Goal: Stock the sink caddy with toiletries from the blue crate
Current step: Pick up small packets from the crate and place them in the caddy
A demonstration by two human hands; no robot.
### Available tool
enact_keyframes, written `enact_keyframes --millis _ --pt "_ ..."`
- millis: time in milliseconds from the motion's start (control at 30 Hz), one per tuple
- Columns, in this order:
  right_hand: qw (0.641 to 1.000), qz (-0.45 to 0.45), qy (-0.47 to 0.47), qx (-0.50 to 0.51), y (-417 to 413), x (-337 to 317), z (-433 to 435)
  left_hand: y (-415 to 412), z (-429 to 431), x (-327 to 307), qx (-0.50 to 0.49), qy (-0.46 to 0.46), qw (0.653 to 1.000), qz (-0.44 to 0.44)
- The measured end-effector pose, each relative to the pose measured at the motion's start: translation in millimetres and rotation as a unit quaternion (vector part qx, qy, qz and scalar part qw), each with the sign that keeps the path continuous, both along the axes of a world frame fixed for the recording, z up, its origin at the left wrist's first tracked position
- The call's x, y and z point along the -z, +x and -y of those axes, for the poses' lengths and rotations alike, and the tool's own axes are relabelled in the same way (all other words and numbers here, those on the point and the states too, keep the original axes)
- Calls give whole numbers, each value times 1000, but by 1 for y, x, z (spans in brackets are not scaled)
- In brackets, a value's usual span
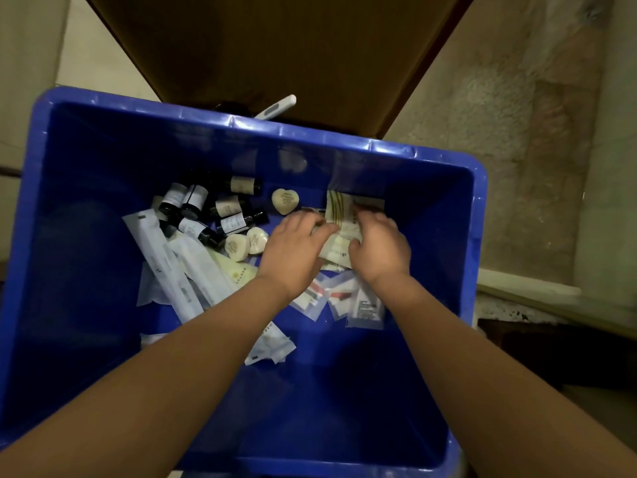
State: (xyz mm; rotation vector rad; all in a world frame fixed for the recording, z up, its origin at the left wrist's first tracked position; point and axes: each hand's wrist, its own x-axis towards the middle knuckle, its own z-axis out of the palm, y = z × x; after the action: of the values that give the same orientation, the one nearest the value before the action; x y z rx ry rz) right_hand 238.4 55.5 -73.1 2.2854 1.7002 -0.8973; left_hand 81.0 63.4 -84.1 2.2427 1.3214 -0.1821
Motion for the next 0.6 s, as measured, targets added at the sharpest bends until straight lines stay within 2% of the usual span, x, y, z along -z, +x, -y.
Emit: enact_keyframes --millis 133,267,600 --pt "996 62 40 -60 1 1 -8 1 -1 -1 1 18 1000 14" --pt "988 81 44 -127 2 -1 -18 2 -2 -3 -19 29 999 35" --pt "985 91 37 -143 2 -9 -24 -9 -4 -10 -36 49 997 50"
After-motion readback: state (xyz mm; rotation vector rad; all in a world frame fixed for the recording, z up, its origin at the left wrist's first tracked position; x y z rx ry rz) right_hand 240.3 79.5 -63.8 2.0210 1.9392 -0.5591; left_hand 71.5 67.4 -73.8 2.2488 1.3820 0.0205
